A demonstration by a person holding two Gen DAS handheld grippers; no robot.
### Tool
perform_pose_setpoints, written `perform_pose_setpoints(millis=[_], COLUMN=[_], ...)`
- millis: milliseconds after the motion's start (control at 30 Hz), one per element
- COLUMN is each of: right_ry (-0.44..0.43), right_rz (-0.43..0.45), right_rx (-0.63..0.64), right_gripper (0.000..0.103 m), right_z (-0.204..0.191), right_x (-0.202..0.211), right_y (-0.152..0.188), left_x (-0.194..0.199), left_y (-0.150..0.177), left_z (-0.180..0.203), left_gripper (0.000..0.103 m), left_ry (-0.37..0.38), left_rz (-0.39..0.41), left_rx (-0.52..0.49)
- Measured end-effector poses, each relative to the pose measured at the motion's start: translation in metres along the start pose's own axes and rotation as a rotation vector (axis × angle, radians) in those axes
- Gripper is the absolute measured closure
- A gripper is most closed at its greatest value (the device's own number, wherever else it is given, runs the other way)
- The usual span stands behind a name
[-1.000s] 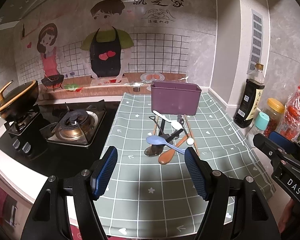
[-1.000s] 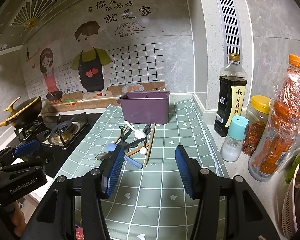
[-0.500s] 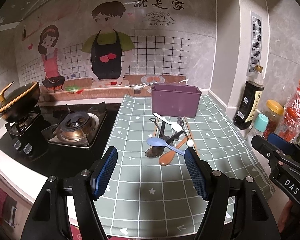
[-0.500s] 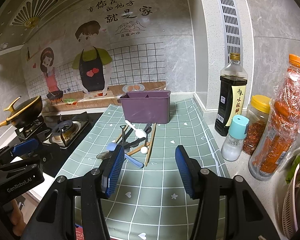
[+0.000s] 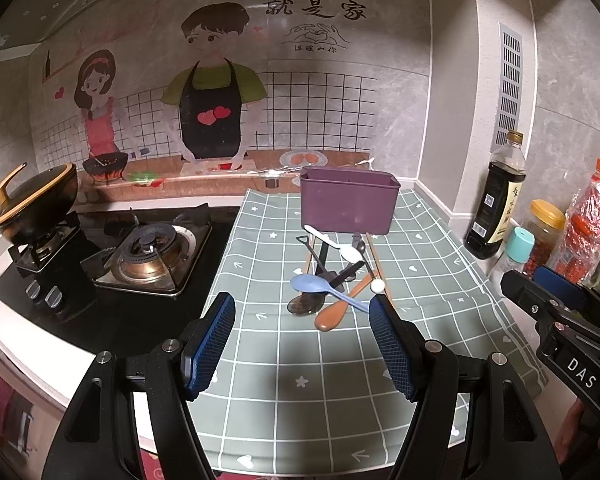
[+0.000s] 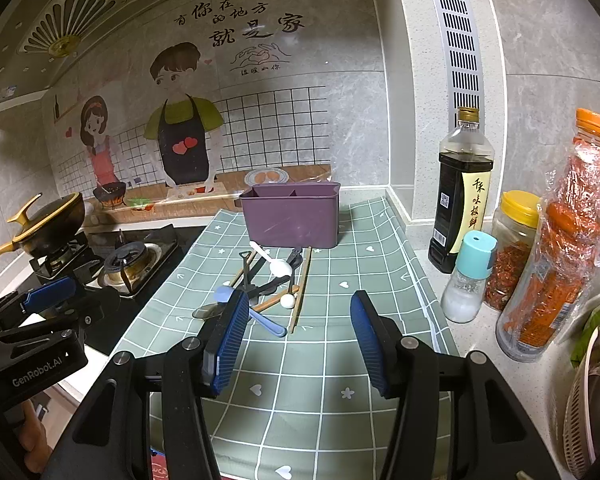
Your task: Organize utensils
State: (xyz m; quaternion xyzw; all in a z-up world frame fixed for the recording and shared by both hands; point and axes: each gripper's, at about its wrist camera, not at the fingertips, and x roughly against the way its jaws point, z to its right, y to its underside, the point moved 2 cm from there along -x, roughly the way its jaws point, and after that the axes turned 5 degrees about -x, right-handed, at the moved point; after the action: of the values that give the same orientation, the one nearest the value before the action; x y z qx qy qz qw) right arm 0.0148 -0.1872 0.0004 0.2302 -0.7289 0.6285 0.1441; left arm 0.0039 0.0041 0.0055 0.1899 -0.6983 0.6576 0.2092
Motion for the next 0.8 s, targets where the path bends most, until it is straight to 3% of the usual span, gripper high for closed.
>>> perform_pose_setpoints(millis=[800], right_ry=[0.004], right_rz=[0.004], right_rx=[-0.003], right_gripper=[0.052], right_z=[0.0019], right_x=[0.0019], right_y=[-0.0008], left_x=[-0.0052], left_y=[0.0049], left_z=[0.0075], left_gripper=[0.033], left_ry=[0.010], left_rz=[-0.007], left_rx=[-0.004])
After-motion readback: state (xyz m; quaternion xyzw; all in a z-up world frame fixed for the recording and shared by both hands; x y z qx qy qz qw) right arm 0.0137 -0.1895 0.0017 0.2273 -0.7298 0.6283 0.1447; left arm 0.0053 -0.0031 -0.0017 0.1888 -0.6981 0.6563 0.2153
